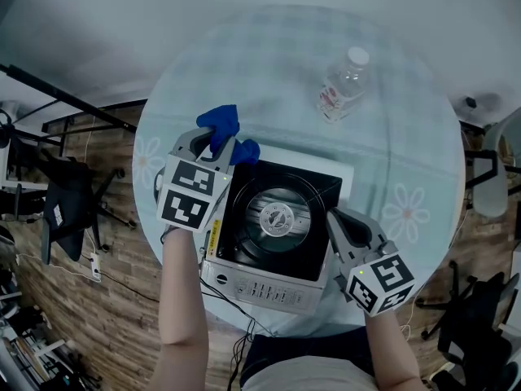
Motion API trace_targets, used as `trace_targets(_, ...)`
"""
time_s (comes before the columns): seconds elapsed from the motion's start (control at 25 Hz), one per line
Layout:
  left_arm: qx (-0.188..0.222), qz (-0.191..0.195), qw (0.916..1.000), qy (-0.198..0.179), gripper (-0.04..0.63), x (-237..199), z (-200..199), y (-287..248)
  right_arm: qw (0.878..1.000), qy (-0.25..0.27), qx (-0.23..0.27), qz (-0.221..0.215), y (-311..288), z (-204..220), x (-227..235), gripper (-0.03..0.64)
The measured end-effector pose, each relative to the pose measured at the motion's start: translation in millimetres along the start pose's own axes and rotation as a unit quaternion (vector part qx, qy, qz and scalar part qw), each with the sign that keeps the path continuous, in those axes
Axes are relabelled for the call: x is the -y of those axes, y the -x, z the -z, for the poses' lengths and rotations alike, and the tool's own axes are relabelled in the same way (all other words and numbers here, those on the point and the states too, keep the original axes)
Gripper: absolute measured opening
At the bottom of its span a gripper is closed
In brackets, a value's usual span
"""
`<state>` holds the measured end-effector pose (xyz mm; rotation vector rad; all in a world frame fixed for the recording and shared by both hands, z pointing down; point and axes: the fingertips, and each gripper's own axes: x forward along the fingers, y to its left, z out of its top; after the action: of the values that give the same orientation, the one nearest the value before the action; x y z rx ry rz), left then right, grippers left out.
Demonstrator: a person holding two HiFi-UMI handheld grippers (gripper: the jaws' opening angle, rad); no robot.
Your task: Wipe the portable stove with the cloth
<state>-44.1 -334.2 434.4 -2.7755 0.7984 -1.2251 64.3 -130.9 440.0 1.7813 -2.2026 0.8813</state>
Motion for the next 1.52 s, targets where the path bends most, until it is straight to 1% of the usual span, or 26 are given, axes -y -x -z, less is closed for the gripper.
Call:
trace_targets(0.28, -0.024, -0.001, 0.9997, 0.005, 0.084, -5, 24, 8, 1.000, 0.003, -0.003, -0.002, -3, 2, -7, 0.021)
trace_targets(0.56, -0.039, 0.003, 0.9992, -0.006, 0.084, 4, 42, 19, 1.000, 0.010, -0.003, -0.010, -5, 4, -18, 0.021)
trace_targets(0.76, -0.041, 0.002, 0.9988, -0.026, 0.083, 14, 49, 28, 1.000, 0.016, -0.004, -0.013, -3, 6, -26, 0.021)
trace_targets(0.96, -0.045, 0.002, 0.9984, -0.034, 0.081, 25, 58, 38, 1.000, 0.022, -0.003, -0.020, 1, 8, -33, 0.021)
trace_targets(1.52, -0.040, -0.017, 0.9991, -0.007, 0.081, 49, 82, 70, 0.997, 0.041, -0.010, -0.059, 13, 16, -52, 0.021)
